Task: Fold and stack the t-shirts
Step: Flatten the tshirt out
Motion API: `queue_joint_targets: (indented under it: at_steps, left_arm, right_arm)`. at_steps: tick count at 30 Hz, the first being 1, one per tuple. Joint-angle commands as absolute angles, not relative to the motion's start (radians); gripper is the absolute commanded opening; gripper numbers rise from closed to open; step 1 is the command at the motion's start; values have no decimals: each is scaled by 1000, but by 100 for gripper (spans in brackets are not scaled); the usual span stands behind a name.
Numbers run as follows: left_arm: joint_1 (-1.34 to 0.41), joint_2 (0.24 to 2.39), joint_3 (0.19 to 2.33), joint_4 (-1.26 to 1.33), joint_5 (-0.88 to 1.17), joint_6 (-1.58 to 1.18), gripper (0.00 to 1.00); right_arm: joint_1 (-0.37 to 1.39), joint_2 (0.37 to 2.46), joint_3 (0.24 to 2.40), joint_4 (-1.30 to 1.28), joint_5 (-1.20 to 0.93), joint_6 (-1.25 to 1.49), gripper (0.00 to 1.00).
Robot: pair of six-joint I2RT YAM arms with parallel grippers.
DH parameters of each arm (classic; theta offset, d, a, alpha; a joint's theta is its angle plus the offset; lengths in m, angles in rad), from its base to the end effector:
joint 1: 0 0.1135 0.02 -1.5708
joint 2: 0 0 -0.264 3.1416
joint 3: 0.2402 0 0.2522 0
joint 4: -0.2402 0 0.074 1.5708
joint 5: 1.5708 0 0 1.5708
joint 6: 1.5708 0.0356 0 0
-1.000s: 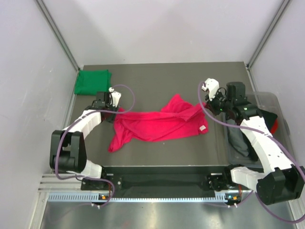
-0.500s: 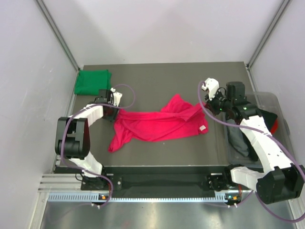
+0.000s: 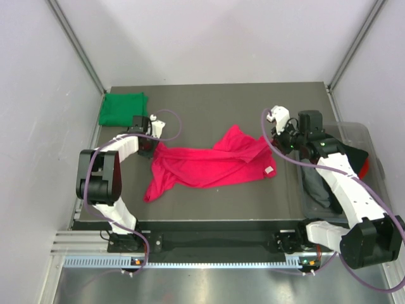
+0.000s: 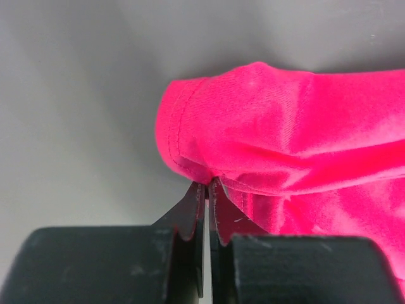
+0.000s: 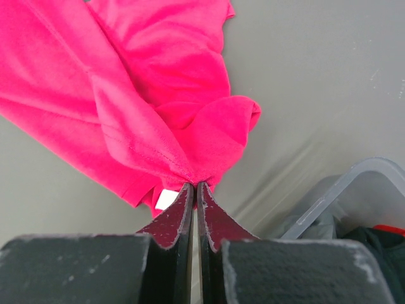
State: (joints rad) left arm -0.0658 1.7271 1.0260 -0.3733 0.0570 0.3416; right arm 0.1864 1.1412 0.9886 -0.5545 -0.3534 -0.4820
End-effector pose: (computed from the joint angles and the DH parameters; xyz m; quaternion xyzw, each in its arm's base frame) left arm 0.3383 -0.0243 0.1658 0.2029 0.9475 0.0064 0.2470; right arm 0.2364 0.0571 0.3058 -0.3628 0.8205 0.0972 0.4311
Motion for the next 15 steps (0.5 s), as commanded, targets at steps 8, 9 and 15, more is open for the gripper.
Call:
queue_joint_targets:
  at_steps: [8,9,15]
  left_arm:
    - [-60,1278,1065,-552,104,411,0]
    - [-60,1229,1065,-561,101,419,0]
    - [-60,934,1146,-655,49,460,0]
  right_arm:
    - [169,1146,1156,-479,-210,-382,0]
    - [170,1137,1204,-485,-209,-379,0]
    - [170,1075,1345,-521,-209,-396,0]
